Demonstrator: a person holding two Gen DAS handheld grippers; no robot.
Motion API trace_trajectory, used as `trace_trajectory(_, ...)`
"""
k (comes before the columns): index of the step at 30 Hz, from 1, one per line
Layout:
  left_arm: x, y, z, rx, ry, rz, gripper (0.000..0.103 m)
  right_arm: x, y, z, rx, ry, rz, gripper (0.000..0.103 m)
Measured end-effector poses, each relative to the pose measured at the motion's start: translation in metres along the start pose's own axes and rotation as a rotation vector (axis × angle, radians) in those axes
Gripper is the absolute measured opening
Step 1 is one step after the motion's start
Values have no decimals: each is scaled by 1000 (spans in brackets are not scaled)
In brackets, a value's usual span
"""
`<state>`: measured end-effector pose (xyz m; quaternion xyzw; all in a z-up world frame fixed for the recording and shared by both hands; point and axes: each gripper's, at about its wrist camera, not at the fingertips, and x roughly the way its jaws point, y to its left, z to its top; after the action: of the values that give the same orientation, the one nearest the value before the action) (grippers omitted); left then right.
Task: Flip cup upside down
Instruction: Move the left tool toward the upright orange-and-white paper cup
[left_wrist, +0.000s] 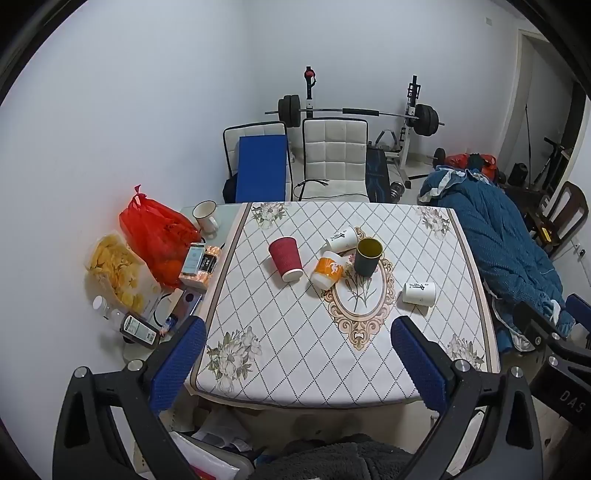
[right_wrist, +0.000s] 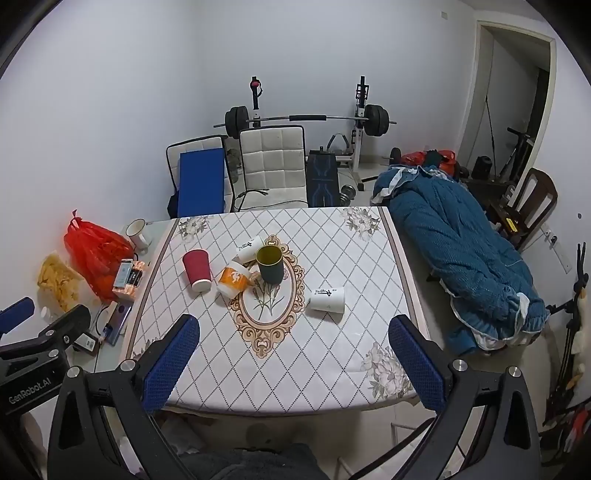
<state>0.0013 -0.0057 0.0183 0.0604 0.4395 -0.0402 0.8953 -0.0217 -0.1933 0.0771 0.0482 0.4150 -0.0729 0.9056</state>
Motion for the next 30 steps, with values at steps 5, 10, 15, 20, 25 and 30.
trace_trajectory(5, 0, 0, 0, -3, -2, -1, 103, -2, 0, -1, -4, -2, 4, 103)
trace_trajectory(10, -7, -2, -5, -13, -11, 1, 103, -4, -1, -2, -6, -8, 7, 103)
trace_trajectory(15, -8, -1, -5, -15, -12, 0, 103, -5, -2, 4, -4, -3, 10, 103)
trace_trajectory(20, -9, -4, -6, -20, -4, 1, 103, -3, -4, 8, -9, -16, 24, 103)
trace_trajectory(25, 1, -11, -6, -38, 11, 20, 103, 4, -7, 10, -15, 4, 32, 103)
trace_trajectory(30, 30, -19, -11, -54, 33, 88, 103, 26, -15, 9, -13, 51, 53, 103)
